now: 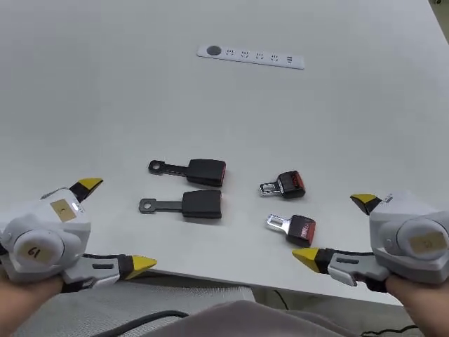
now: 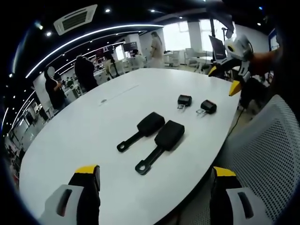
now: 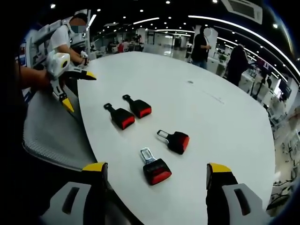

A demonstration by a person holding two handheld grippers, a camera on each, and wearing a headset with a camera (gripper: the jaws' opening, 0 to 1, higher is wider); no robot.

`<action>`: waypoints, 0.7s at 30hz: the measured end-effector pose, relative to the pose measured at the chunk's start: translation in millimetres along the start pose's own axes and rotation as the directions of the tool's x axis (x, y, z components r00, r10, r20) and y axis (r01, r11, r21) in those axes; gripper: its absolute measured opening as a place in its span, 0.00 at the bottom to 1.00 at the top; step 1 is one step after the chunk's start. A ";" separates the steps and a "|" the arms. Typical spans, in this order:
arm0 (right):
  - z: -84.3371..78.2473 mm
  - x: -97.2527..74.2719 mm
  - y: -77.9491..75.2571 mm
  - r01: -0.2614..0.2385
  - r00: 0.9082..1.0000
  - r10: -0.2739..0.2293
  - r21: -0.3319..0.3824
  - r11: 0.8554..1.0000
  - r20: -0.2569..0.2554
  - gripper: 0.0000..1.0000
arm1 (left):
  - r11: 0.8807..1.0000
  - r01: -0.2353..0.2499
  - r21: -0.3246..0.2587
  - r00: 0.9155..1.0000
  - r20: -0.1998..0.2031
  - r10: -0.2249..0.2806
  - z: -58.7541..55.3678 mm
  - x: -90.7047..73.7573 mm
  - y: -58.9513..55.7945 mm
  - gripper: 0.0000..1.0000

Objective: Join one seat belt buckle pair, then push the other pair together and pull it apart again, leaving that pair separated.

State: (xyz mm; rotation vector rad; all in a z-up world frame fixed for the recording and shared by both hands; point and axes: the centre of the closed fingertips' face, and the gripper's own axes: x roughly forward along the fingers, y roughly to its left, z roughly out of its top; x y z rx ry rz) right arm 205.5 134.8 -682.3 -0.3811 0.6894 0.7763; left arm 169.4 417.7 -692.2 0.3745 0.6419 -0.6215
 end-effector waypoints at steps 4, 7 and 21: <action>0.1 1.9 0.9 0.002 1.000 -0.002 -0.001 1.000 0.004 0.96 | 1.000 -0.001 -0.014 1.000 -0.009 0.001 -0.9 -0.1 0.3 0.99; 1.2 2.0 4.7 -0.004 1.000 0.004 -0.014 1.000 0.003 0.97 | 1.000 -0.001 -0.018 1.000 -0.011 0.001 -1.2 -0.1 0.7 0.97; 4.1 8.5 -4.5 0.001 1.000 -0.001 -0.043 0.999 0.008 0.93 | 0.999 0.016 -0.033 0.999 -0.027 -0.017 -5.5 -0.2 -0.6 0.94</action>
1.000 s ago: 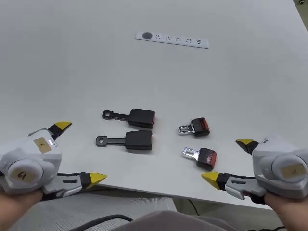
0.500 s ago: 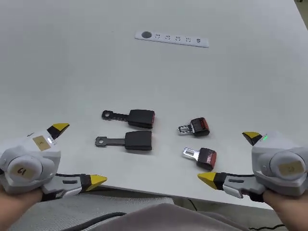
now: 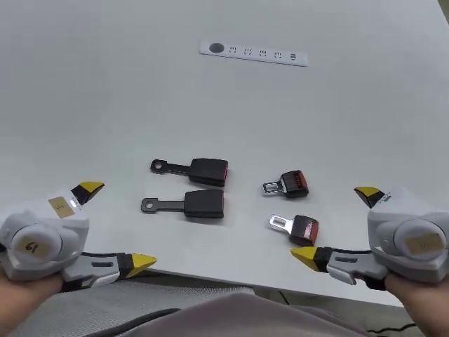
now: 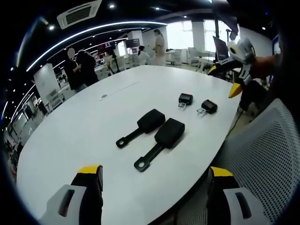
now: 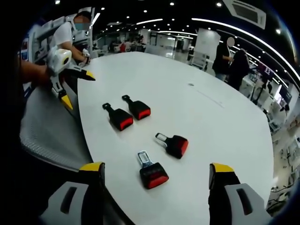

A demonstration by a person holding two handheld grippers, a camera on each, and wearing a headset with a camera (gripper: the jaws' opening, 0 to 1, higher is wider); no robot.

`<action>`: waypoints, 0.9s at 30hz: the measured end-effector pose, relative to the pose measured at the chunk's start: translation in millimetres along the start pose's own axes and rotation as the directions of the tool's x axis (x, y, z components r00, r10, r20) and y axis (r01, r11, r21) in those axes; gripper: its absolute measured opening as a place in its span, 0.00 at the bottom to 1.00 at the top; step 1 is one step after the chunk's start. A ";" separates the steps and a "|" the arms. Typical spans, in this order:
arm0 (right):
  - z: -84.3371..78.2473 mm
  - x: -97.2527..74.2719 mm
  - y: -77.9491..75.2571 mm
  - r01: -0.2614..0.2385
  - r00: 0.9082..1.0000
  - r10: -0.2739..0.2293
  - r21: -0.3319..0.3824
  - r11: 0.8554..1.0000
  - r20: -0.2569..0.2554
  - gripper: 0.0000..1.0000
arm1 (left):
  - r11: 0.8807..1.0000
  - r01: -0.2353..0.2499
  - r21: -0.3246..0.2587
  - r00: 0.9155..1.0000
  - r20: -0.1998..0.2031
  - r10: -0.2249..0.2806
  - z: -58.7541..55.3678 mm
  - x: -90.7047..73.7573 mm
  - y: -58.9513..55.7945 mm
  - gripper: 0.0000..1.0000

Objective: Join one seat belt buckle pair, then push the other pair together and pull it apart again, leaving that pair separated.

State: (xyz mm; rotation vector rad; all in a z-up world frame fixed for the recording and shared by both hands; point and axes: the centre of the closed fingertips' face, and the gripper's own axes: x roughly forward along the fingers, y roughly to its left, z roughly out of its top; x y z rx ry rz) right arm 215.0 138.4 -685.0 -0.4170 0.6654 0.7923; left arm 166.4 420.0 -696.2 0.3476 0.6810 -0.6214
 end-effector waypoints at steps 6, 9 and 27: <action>2.4 0.0 -0.6 -0.004 1.000 0.004 0.003 1.000 0.003 0.91 | 0.999 0.001 -0.033 1.000 0.008 -0.001 0.8 -1.5 7.2 0.93; 2.3 -0.1 -1.2 -0.007 1.000 0.007 0.000 1.000 -0.001 0.90 | 0.999 0.003 -0.040 1.000 0.004 -0.003 -2.9 -2.4 11.3 0.90; 4.2 3.6 2.1 -0.067 0.998 0.067 -0.107 0.992 -0.001 0.76 | 0.993 0.088 0.074 0.995 -0.043 -0.085 4.4 9.2 0.1 0.74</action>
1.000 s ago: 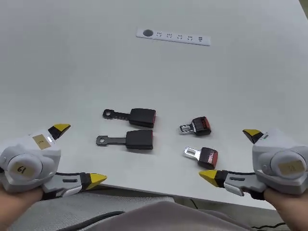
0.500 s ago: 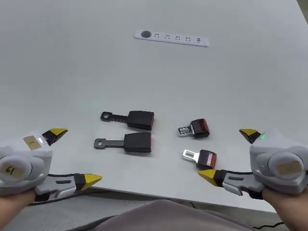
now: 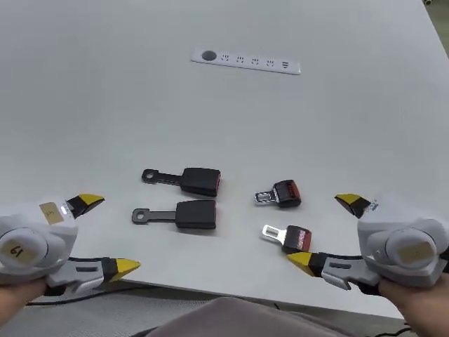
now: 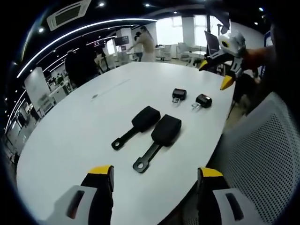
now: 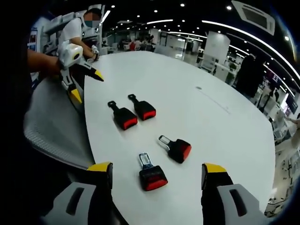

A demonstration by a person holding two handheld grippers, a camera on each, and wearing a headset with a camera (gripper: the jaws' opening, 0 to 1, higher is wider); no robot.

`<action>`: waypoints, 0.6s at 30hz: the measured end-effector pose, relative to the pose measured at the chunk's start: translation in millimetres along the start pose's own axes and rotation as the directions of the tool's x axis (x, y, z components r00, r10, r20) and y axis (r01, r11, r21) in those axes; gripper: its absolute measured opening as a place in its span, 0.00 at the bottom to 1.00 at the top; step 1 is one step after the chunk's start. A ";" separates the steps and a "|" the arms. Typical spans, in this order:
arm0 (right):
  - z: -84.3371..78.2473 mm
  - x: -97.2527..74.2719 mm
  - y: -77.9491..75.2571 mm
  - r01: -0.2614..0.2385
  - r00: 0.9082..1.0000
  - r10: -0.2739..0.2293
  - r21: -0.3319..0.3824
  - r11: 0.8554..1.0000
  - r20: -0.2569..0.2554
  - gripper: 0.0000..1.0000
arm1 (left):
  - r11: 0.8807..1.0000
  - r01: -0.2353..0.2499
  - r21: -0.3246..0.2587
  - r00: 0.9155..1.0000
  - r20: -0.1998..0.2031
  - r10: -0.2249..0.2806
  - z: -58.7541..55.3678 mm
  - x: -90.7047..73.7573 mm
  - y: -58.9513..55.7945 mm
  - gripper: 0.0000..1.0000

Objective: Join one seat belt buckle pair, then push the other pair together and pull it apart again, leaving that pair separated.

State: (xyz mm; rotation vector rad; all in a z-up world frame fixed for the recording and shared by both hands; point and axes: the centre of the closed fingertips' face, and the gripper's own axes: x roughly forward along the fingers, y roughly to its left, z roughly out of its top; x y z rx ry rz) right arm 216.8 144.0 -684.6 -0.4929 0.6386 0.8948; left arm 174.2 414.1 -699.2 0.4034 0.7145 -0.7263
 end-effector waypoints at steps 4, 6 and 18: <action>2.7 0.7 4.4 -0.017 1.000 0.018 -0.030 0.999 0.013 0.69 | 0.996 0.047 0.077 0.998 0.034 -0.050 16.5 10.2 -1.5 0.67; 2.0 2.7 7.2 -0.028 1.000 0.028 -0.037 0.999 0.009 0.68 | 0.993 0.066 0.102 0.997 0.039 -0.070 23.1 17.1 -1.8 0.63; -10.3 16.1 6.4 -0.068 0.997 0.067 -0.067 0.995 -0.029 0.54 | 0.958 0.190 0.216 0.981 -0.008 -0.193 39.2 58.8 -16.7 0.47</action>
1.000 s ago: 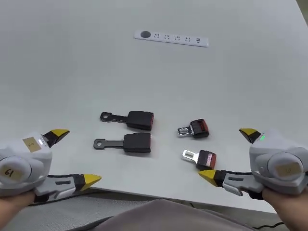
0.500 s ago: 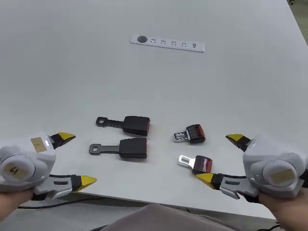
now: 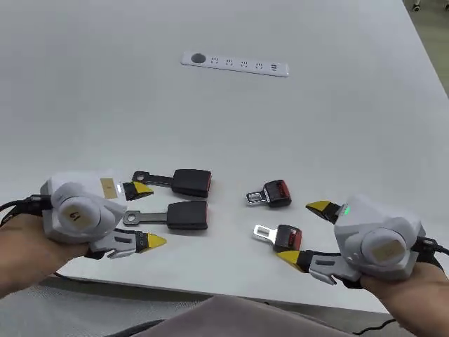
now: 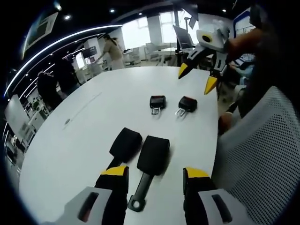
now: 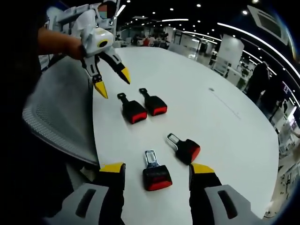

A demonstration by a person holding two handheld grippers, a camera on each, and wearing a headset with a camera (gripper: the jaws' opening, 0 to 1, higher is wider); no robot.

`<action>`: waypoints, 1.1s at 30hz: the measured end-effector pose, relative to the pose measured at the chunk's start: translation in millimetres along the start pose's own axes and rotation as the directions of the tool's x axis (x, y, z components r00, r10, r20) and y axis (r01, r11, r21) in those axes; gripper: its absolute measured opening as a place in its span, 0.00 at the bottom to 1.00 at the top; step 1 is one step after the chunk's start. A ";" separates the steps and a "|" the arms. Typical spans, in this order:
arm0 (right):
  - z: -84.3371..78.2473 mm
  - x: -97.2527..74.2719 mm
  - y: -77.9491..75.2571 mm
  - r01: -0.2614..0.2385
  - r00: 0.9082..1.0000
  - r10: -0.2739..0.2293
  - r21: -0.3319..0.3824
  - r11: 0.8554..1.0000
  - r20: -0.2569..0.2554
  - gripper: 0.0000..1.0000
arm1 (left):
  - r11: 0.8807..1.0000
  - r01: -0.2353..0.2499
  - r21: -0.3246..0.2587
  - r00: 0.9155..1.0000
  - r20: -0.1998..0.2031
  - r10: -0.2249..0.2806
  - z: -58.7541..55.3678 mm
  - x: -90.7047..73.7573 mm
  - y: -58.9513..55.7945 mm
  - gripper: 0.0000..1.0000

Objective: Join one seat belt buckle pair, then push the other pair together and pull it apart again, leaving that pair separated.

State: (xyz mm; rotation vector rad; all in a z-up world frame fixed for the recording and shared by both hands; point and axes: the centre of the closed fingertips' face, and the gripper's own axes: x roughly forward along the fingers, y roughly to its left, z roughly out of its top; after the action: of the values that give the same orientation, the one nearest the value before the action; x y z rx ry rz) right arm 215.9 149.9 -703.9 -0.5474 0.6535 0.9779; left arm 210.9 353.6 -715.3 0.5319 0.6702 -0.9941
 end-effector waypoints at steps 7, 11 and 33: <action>-1.5 8.5 1.7 -0.048 0.999 0.047 -0.017 0.999 -0.018 0.43 | 0.999 0.032 0.024 0.999 -0.014 -0.032 4.4 20.9 -1.6 0.47; -7.5 15.9 2.8 -0.072 0.996 0.071 -0.020 0.997 -0.047 0.35 | 0.998 0.052 0.032 0.998 -0.020 -0.051 7.1 29.8 -1.3 0.42; -41.9 43.4 -2.6 -0.222 0.963 0.222 0.013 0.975 -0.152 0.31 | 0.966 0.201 0.162 0.964 -0.208 -0.166 -1.3 58.1 1.9 0.35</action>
State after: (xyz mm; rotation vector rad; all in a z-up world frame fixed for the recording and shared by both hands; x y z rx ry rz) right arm 225.0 144.7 -763.3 -0.5647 0.8642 1.1554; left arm 234.2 321.8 -758.0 0.7435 0.8173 -1.1961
